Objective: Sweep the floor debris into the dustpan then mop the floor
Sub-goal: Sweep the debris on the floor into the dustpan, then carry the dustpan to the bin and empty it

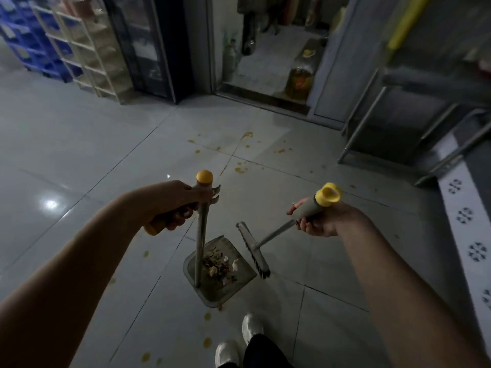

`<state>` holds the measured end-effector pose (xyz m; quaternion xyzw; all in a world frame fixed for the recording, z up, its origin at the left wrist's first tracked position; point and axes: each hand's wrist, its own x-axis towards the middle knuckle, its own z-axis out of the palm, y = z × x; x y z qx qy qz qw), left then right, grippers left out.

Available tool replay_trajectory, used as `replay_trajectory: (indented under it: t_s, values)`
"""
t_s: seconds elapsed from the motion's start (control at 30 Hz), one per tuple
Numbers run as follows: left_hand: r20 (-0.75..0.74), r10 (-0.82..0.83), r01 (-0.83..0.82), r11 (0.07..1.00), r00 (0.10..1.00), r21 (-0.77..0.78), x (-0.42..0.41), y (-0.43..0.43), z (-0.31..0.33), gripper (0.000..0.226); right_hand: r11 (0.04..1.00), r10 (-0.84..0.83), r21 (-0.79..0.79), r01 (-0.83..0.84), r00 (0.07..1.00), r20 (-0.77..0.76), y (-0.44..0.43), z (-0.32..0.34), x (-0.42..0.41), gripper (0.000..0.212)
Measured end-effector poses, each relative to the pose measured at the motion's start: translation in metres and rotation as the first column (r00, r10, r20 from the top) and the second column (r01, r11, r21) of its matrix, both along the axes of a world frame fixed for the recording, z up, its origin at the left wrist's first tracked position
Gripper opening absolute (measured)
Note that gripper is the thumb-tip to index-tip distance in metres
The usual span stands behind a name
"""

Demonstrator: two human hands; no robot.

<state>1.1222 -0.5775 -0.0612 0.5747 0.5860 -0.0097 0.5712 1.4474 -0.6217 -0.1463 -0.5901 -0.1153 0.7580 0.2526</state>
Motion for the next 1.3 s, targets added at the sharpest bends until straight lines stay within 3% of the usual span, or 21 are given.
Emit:
replay_trajectory:
  t_s: [0.2, 0.43, 0.6, 0.83, 1.0, 1.1, 1.3]
  values:
    - [-0.003, -0.213, 0.213, 0.975, 0.977, 0.057, 0.060, -0.011, 0.033, 0.048, 0.983, -0.166, 0.096, 0.154, 0.978, 0.128, -0.057, 0.033, 0.033, 0.025]
    - [-0.033, -0.436, 0.437, 0.895, 0.899, 0.090, 0.145, -0.049, 0.063, 0.048, 0.925, -0.378, 0.091, 0.368, 0.913, 0.156, -0.155, 0.057, 0.082, 0.031]
    - [-0.037, -0.546, 0.547, 0.832, 0.837, 0.094, 0.205, -0.104, 0.074, 0.042, 0.867, -0.498, 0.124, 0.482, 0.845, 0.197, -0.252, 0.076, 0.117, 0.025]
    - [-0.026, -0.671, 0.668, 0.734, 0.741, 0.124, 0.278, -0.199, 0.077, 0.038, 0.735, -0.677, 0.165, 0.658, 0.697, 0.237, -0.408, 0.089, 0.143, 0.033]
    - [0.020, -0.788, 0.781, 0.614, 0.616, 0.117, 0.324, -0.262, 0.088, 0.039, 0.614, -0.784, 0.196, 0.765, 0.561, 0.266, -0.504, 0.098, 0.142, 0.031]
    - [0.027, -0.873, 0.865, 0.486, 0.486, 0.123, 0.348, -0.300, 0.095, 0.039, 0.540, -0.830, 0.210, 0.815, 0.476, 0.289, -0.551, 0.102, 0.130, 0.034]
    - [0.021, -0.979, 0.968, 0.205, 0.205, 0.144, 0.389, -0.379, 0.098, 0.038, 0.236, -0.947, 0.247, 0.940, 0.165, 0.276, -0.639, 0.107, 0.100, 0.040]
